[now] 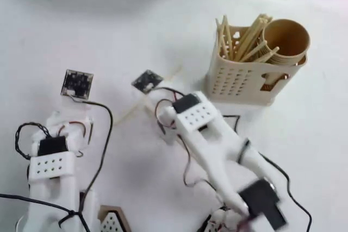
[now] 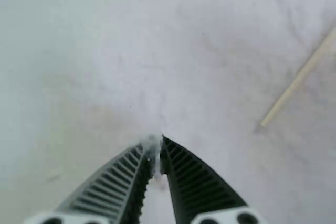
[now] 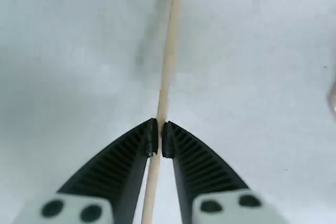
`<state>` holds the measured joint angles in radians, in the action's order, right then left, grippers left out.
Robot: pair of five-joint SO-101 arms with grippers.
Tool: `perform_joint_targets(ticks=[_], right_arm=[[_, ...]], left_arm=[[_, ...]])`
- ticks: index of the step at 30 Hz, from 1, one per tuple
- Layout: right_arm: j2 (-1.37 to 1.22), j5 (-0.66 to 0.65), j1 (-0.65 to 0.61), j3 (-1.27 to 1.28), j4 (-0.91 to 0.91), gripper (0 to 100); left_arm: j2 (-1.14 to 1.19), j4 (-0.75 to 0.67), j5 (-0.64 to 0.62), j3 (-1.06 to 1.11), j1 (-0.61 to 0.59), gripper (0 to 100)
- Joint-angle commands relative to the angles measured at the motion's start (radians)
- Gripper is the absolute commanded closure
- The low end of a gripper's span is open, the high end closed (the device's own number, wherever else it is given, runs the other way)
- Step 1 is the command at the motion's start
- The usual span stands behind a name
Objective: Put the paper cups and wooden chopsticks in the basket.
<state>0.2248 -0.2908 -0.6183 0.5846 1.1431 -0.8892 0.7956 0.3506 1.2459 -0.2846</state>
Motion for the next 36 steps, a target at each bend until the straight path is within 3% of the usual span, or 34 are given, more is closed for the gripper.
perform_joint_targets(ticks=[1, 7, 12, 15, 20, 26, 36], right_arm=[[0.211, -0.005, -0.001, -0.012, 0.064, 98.1], [0.446, -0.005, -0.001, -0.012, 0.108, 98.1], [0.44, 0.002, -0.004, -0.003, 0.11, 97.8], [0.354, 0.003, -0.024, -0.005, 0.099, 96.5], [0.131, 0.066, -0.051, -0.012, 0.03, 86.5], [-0.136, 0.066, -0.087, -0.023, -0.156, 88.7], [-0.447, 0.072, -0.085, -0.222, -0.162, 90.9]], left_arm=[[-0.016, -0.018, -0.002, -0.006, -0.002, 96], [-0.016, -0.018, -0.002, -0.006, -0.002, 96], [-0.016, -0.018, -0.002, -0.006, -0.002, 96], [-0.016, -0.018, -0.002, -0.006, -0.002, 96], [-0.016, -0.018, -0.002, -0.006, -0.002, 96], [-0.016, -0.018, -0.002, -0.006, -0.002, 96], [-0.016, -0.018, -0.002, -0.006, -0.002, 96]])
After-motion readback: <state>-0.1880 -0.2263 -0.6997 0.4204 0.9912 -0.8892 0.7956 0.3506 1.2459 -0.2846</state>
